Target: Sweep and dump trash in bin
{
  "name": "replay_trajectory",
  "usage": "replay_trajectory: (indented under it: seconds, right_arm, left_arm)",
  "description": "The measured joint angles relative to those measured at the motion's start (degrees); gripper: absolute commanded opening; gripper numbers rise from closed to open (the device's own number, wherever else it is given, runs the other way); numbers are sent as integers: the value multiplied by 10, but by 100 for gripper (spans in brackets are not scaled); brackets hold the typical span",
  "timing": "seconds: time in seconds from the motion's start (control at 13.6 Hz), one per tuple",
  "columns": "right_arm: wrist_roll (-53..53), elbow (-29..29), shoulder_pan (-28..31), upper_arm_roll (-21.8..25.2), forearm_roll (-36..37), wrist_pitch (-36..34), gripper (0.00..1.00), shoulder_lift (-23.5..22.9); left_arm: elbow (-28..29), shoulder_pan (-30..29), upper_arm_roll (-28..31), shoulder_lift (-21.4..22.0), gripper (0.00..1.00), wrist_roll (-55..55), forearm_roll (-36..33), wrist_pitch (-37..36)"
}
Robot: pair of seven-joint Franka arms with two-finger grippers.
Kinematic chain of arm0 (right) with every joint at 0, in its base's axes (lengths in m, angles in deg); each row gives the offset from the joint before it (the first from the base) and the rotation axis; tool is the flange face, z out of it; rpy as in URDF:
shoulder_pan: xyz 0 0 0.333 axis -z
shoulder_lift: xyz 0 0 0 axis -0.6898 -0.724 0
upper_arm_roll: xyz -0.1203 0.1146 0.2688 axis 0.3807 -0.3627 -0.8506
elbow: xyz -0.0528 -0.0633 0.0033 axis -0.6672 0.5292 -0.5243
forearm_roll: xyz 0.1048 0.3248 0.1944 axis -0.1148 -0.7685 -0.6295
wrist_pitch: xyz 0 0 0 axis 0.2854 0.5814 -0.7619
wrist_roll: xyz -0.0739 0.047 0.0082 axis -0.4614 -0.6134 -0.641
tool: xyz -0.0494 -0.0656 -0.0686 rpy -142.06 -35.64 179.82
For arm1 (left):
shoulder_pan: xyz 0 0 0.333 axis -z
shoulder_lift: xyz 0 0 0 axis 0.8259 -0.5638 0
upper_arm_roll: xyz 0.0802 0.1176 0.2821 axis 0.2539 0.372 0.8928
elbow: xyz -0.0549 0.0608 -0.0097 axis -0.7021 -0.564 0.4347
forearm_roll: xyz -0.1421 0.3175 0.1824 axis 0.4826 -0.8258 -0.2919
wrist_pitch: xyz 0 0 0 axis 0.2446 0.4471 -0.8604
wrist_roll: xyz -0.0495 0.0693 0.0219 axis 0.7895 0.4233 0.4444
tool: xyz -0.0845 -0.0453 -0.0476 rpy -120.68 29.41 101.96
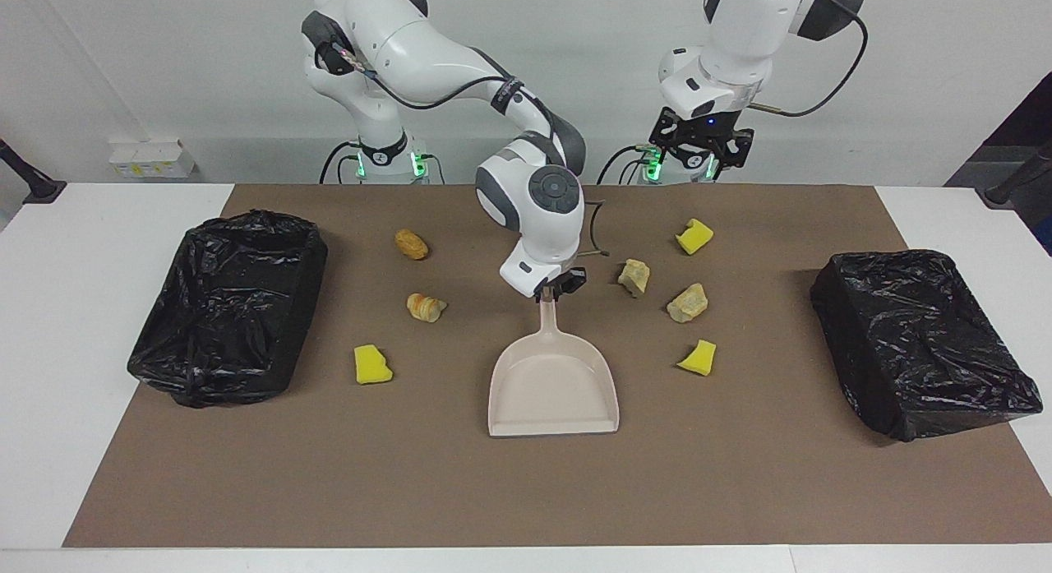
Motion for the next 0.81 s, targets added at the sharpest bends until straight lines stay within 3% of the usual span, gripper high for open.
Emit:
replay_trajectory:
  seconds: [0.44,0.81]
  right_arm:
    - [-283,8,104,-5,1,-79,0,54]
    - [-585,1,177,-4,14,-176,0,102]
  left_arm:
    - [72,0,-135,1,100,131,49,87]
    - [185,2,-304,-13,100,354,85,271]
